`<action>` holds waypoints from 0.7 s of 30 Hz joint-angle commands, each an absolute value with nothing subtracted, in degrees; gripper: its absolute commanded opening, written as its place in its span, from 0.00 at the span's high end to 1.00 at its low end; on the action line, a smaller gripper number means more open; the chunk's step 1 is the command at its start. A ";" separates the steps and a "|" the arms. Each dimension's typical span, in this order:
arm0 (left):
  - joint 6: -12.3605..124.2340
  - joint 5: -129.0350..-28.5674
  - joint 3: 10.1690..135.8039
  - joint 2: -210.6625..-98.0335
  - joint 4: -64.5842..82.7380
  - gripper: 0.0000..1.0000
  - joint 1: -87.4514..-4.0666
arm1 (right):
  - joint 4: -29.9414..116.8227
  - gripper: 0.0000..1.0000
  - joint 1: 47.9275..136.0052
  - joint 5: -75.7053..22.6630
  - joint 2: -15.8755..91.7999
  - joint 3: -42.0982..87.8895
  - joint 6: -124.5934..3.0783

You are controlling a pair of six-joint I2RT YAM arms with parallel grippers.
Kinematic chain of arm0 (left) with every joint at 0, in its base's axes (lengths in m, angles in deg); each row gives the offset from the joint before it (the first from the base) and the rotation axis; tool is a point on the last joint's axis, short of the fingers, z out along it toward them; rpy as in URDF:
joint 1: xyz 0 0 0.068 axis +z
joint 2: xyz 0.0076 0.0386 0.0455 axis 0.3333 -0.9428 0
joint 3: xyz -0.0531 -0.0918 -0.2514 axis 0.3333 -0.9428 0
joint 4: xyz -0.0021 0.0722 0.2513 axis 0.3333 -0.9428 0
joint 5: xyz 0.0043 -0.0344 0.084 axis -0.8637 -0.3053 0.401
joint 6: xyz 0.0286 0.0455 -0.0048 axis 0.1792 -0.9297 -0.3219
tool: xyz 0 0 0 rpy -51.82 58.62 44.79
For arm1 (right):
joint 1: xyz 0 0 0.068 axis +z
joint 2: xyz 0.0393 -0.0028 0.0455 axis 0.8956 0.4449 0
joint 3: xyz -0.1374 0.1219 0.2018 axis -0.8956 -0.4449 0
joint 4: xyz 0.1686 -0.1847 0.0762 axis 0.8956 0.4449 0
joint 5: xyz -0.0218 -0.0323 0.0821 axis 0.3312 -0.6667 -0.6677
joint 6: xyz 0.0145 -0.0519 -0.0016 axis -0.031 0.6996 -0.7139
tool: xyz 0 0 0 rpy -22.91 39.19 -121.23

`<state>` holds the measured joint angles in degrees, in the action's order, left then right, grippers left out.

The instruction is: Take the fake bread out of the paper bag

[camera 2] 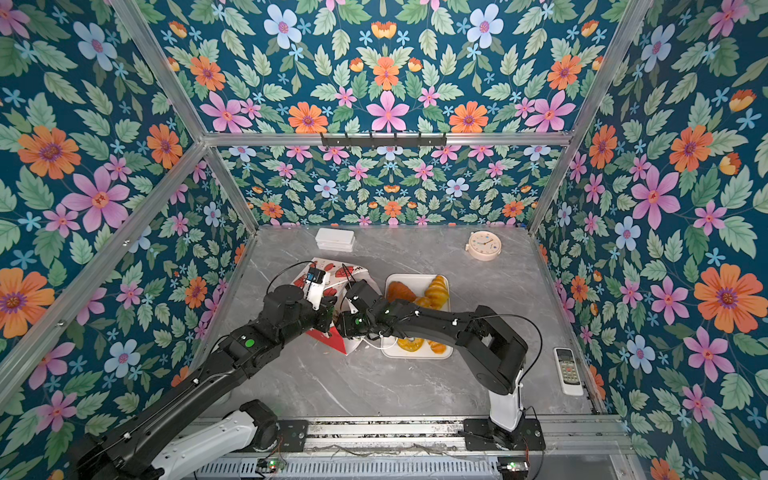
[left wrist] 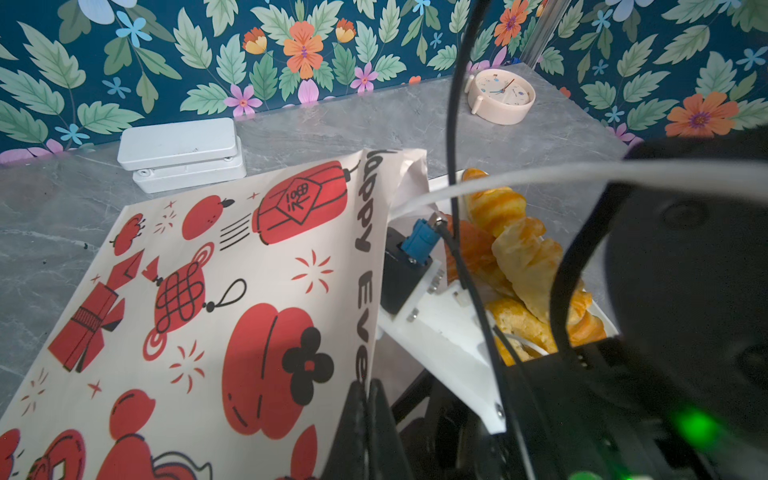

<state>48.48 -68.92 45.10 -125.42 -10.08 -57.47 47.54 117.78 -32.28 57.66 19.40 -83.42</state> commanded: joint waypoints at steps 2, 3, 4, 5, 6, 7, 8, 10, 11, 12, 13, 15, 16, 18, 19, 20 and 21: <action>49.28 -70.05 45.31 -125.36 -7.82 1.00 -57.44 | 41.06 0.62 117.68 -32.46 58.91 19.64 -84.50; 49.27 -70.11 45.36 -125.28 -7.75 1.00 -57.44 | 40.83 0.62 117.70 -32.46 59.30 19.91 -84.63; 49.39 -70.18 45.40 -125.20 -7.63 1.00 -57.44 | 40.93 0.62 117.67 -32.40 59.90 20.52 -84.66; 49.48 -70.22 45.43 -125.02 -7.55 1.00 -57.44 | 40.87 0.63 117.66 -32.36 60.49 20.92 -84.63; 49.55 -70.31 45.39 -124.95 -7.51 1.00 -57.44 | 40.63 0.62 117.66 -32.33 61.02 21.20 -84.69; 49.61 -70.37 45.41 -124.94 -7.46 1.00 -57.43 | 40.44 0.62 117.55 -32.34 61.52 21.51 -84.86; 49.70 -70.40 45.29 -124.86 -7.32 1.00 -57.44 | 40.10 0.62 117.61 -32.46 62.18 21.94 -84.97; 49.80 -70.56 45.29 -124.82 -7.33 1.00 -57.44 | 38.86 0.62 117.49 -32.73 63.11 22.43 -85.43; 49.79 -70.57 45.22 -124.85 -7.36 1.00 -57.44 | 38.43 0.63 117.44 -32.58 63.51 22.69 -85.66; 49.87 -70.57 45.24 -124.78 -7.28 1.00 -57.44 | 38.25 0.63 117.41 -32.47 63.91 23.08 -85.73; 49.88 -70.57 45.19 -124.76 -7.28 1.00 -57.44 | 38.02 0.64 117.39 -32.47 64.47 23.52 -85.77; 49.88 -70.57 44.96 -124.54 -7.21 1.00 -57.44 | 37.02 0.65 117.27 -32.46 65.16 23.92 -85.73; 49.92 -70.57 44.93 -124.50 -7.24 1.00 -57.44 | 36.39 0.68 117.21 -32.62 65.51 24.02 -85.77; 49.99 -70.57 44.76 -124.49 -7.26 1.00 -57.44 | 35.57 0.75 117.00 -32.82 65.82 23.94 -85.74; 49.92 -70.33 44.75 -124.40 -7.32 1.00 -57.44 | 34.97 0.78 116.99 -32.61 65.76 23.59 -85.75; 49.96 -70.07 44.75 -124.25 -7.49 1.00 -57.44 | 34.42 0.81 116.92 -32.27 65.36 22.90 -85.82; 49.96 -69.89 44.59 -124.18 -7.55 1.00 -57.44 | 34.36 0.83 116.88 -32.01 64.97 22.46 -85.73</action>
